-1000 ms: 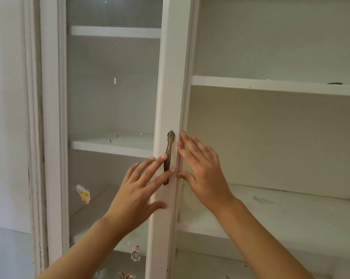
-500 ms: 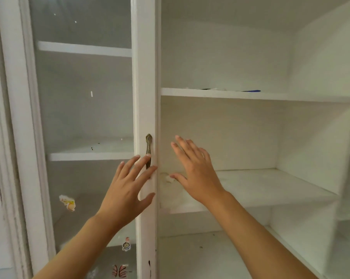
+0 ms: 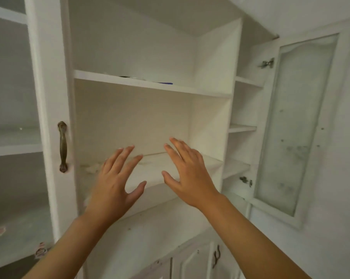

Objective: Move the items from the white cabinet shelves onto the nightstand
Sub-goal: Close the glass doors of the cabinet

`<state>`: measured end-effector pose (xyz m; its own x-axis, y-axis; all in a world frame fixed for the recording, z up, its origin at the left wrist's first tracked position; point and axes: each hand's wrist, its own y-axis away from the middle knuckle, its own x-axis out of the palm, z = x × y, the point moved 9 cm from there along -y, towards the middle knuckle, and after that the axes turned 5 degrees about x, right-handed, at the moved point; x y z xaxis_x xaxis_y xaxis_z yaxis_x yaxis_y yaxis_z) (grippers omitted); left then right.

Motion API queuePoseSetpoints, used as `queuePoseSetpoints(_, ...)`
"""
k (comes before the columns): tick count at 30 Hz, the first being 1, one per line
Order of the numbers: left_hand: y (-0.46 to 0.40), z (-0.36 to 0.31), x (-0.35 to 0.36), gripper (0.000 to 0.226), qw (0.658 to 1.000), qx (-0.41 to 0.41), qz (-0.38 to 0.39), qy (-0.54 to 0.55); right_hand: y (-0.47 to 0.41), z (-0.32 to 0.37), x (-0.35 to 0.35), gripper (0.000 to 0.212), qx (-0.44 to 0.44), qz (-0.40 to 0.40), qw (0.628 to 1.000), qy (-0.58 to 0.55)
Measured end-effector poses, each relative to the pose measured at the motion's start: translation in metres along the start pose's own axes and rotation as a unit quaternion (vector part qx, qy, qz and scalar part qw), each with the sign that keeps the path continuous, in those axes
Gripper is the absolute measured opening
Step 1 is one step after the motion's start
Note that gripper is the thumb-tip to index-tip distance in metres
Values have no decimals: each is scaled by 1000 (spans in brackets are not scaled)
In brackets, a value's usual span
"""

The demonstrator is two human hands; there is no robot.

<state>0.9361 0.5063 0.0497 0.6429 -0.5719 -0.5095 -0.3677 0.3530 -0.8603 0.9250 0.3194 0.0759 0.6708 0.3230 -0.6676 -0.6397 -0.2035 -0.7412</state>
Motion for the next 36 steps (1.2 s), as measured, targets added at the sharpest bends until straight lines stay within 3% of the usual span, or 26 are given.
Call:
queuePoseSetpoints(10, -89, -124, 58, 68, 991, 70, -42, 105, 45, -115, -119, 66, 73, -42, 992, 91)
queuePoseSetpoints(19, -153, -234, 149, 68, 980, 95, -48, 166, 78, -256, -183, 64, 115, -62, 983, 127)
queuePoseSetpoints(36, -243, -375, 337, 70, 969, 81, -17, 234, 118, -500, -213, 65, 159, -51, 972, 165)
